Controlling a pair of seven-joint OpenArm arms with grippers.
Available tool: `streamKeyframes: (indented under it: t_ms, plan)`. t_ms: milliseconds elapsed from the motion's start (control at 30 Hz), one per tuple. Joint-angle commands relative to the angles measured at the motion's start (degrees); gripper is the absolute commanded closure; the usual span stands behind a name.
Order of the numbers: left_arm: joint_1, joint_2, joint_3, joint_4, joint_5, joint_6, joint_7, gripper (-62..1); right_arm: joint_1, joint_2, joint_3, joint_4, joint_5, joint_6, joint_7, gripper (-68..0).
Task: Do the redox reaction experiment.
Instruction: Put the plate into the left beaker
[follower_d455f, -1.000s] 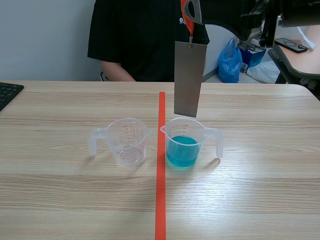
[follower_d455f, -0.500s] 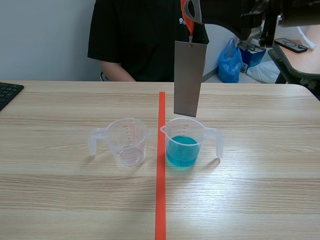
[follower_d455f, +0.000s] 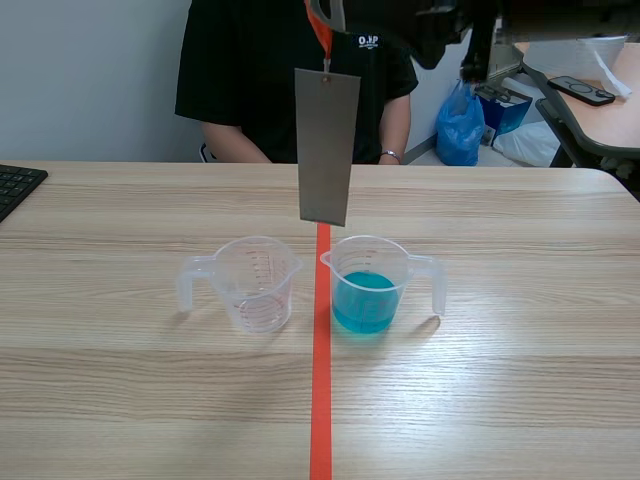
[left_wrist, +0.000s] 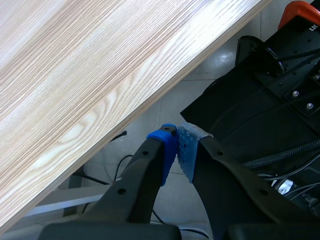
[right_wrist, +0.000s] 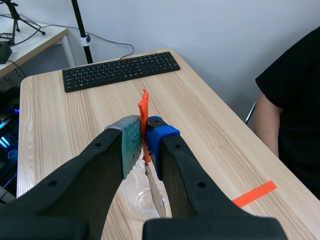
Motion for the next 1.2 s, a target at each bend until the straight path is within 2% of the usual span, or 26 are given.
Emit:
streamKeyframes:
  t_ms: [0,333,633,1167]
  plan:
    - [0.79,0.09,0.17,0.46,-0.37,-0.07,-0.83,-4.0,1.77,-1.14,-0.59,0.59,-0.37,0.20,0.92,-1.8]
    - [0.79,0.11,0.17,0.44,-0.37,-0.07,-0.83,-4.0,3.37,-7.61,-6.16,0.52,-7.54,0.20,1.01,-1.8]
    - [0.83,0.09,0.17,0.39,-0.35,-0.07,-0.55,-4.0,4.17,-11.78,-8.74,-0.48,-11.76,0.20,1.49,-1.8]
    - [1.25,-1.38,0.17,0.39,-0.37,-0.09,0.48,-4.0,4.44,-12.87,-12.59,-5.27,-17.64,0.24,9.35,-1.7]
